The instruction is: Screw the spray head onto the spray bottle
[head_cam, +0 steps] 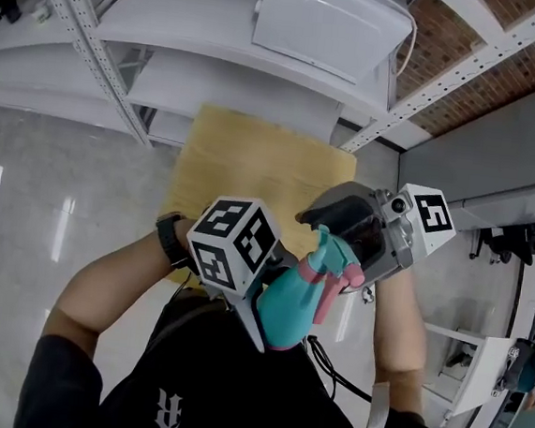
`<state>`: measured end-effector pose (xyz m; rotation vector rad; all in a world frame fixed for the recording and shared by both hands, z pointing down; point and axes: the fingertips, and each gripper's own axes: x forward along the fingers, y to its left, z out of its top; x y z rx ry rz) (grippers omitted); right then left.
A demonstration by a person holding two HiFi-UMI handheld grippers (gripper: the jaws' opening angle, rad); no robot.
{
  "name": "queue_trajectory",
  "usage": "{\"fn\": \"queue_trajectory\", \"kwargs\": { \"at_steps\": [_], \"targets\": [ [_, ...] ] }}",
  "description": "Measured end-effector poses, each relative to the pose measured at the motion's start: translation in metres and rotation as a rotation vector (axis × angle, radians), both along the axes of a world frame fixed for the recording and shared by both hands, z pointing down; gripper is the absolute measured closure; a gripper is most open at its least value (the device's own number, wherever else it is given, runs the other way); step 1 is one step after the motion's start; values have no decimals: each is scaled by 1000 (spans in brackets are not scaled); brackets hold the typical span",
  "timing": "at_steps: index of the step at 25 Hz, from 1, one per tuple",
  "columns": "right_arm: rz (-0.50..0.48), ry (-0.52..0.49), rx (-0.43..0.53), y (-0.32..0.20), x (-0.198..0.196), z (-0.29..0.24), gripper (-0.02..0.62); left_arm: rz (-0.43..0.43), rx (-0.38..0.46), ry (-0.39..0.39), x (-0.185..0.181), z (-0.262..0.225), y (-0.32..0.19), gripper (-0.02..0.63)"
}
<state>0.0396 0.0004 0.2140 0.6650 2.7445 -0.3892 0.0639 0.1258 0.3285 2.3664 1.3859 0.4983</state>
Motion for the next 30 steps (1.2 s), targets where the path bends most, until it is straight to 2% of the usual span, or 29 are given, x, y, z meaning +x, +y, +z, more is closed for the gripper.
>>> {"fn": "queue_trajectory", "kwargs": {
  "at_steps": [2, 5, 9, 11, 15, 17, 18, 20, 23, 26, 30],
  "targets": [
    [3, 15, 11, 7, -6, 5, 293, -5, -3, 8, -1, 0, 1, 184],
    [115, 63, -17, 0, -14, 6, 298, -49, 0, 6, 0, 0, -4, 184],
    [255, 221, -60, -17, -14, 23, 336, -137, 28, -47, 4, 13, -18, 186],
    [362, 327, -93, -31, -9, 36, 368, -223, 59, -116, 7, 28, -35, 185],
    [630, 517, -192, -60, 7, 60, 434, -464, 160, -294, 13, 66, -82, 184],
    [759, 574, -258, -70, 13, 66, 486, -575, 217, -365, 13, 81, -101, 184],
    [801, 589, -280, -71, 14, 69, 492, -603, 238, -383, 13, 86, -106, 184],
    [815, 578, -299, -68, 14, 69, 492, -596, 243, -369, 14, 87, -104, 184],
    [737, 479, -296, -57, 13, 61, 491, -531, 226, -306, 17, 77, -90, 184],
    [672, 418, -224, -46, 10, 53, 490, -462, 221, -263, 17, 69, -78, 184],
    [594, 402, -160, -34, 5, 51, 486, -405, 197, -217, 15, 62, -67, 184]
  ]
}}
